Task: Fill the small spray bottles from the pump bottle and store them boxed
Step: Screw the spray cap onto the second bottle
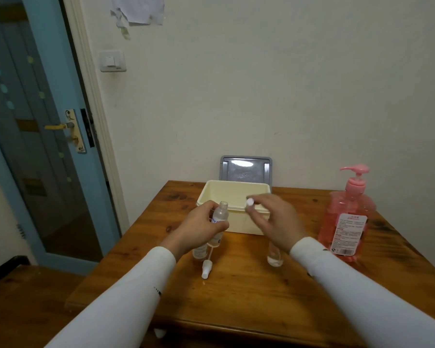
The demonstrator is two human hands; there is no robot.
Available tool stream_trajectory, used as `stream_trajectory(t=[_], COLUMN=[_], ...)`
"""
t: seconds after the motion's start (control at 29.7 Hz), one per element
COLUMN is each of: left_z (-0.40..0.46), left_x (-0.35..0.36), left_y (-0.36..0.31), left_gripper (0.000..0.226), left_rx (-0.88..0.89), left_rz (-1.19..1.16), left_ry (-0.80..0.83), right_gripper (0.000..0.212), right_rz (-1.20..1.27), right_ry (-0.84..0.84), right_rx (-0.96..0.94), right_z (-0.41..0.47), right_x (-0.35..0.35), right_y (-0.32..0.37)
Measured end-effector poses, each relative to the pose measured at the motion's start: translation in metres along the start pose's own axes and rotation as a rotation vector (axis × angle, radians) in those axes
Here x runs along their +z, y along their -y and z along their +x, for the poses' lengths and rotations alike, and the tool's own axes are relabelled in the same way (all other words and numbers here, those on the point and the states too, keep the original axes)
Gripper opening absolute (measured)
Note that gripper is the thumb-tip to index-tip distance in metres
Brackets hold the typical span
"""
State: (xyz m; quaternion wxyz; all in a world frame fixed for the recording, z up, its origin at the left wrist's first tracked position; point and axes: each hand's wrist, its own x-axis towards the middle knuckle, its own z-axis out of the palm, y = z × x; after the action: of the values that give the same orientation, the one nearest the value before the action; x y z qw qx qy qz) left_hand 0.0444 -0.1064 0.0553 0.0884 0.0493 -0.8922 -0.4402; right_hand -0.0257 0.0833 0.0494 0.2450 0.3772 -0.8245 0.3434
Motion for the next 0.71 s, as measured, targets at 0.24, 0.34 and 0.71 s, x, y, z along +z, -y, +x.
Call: stream_trajectory(t=[0.24, 0.34, 0.71], left_z=[0.003, 0.004, 0.007], left_x=[0.01, 0.014, 0.021], left_y=[-0.005, -0.008, -0.009], left_gripper=[0.039, 0.037, 0.04], left_rx=[0.013, 0.029, 0.025], left_rz=[0.037, 0.036, 0.11], left_ry=[0.02, 0.036, 0.059], right_gripper=[0.01, 0.01, 0.022], right_rz=[0.408, 0.468, 0.483], right_ry=[-0.251, -0.269, -0.302], right_rx=[0.247, 0.273, 0.281], right_z=[0.028, 0.03, 0.033], right_x=[-0.041, -0.046, -0.056], right_y=[0.015, 0.017, 0.018])
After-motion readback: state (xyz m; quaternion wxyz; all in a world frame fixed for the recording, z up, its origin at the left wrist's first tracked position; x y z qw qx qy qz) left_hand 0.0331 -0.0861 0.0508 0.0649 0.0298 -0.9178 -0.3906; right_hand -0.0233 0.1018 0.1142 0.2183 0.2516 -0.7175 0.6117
